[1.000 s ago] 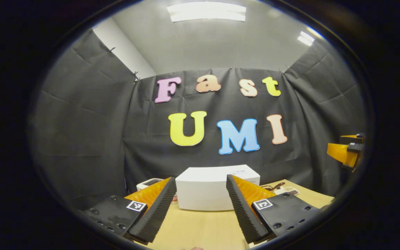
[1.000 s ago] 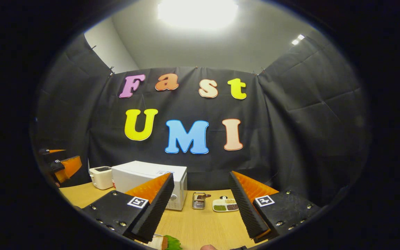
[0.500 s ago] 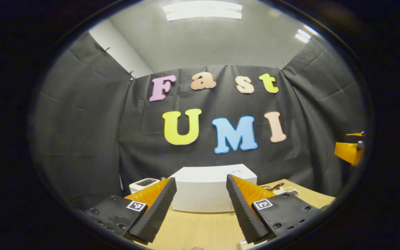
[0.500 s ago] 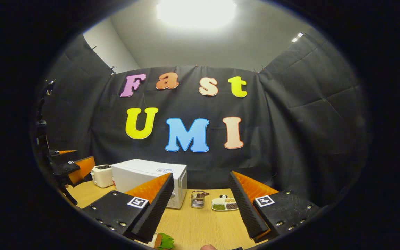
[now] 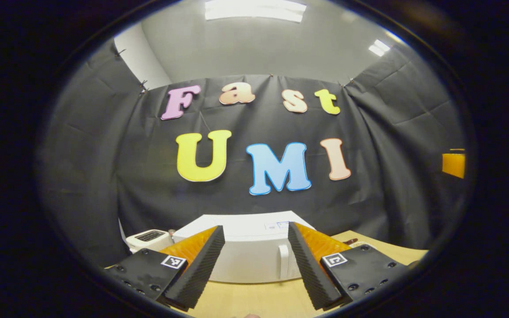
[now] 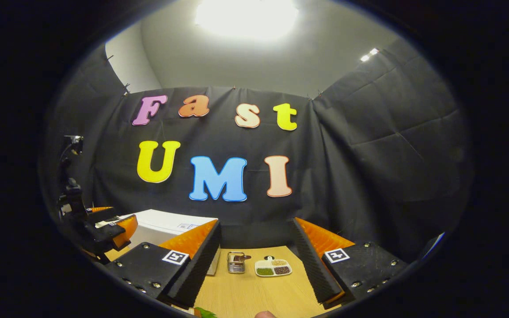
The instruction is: Open the microwave oven with the left hand, put the food in, and close the microwave oven.
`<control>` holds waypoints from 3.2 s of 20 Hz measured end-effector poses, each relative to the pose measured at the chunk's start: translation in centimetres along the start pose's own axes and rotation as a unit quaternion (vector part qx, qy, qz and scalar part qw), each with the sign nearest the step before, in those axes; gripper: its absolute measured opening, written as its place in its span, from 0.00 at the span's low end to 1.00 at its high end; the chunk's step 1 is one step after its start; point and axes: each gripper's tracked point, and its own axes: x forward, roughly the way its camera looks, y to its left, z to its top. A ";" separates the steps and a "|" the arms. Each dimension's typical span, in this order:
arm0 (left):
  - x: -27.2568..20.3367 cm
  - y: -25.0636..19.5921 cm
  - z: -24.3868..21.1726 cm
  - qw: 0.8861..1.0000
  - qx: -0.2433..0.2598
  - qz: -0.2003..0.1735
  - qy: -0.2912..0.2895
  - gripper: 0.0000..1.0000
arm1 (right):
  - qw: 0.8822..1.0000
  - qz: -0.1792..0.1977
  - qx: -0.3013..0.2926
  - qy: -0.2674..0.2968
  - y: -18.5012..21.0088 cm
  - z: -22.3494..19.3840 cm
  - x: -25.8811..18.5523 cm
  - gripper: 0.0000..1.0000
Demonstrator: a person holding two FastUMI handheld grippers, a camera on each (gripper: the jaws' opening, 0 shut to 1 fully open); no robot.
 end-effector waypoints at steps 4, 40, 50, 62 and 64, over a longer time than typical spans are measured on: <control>4.0 -1.3 -3.7 0.999 -0.008 -0.023 0.022 0.96 | 0.999 -0.031 -0.016 0.009 -0.4 -0.4 0.5 0.96; 14.7 -7.6 -20.5 0.979 0.010 -0.072 0.190 0.16 | 0.985 -0.140 -0.076 0.067 -4.6 -0.9 -4.9 0.96; 5.0 -4.8 -19.2 0.982 0.011 -0.060 0.178 0.16 | 0.996 -0.064 -0.040 0.048 -3.0 -0.9 -4.5 0.95; -5.9 3.5 -18.5 0.976 0.018 0.061 0.206 0.17 | 0.997 0.059 0.000 0.058 -2.5 -2.2 -6.5 0.96; -7.7 5.5 -18.4 0.974 0.021 0.081 0.211 0.17 | 0.996 0.070 0.003 0.054 -2.3 -2.0 -6.6 0.95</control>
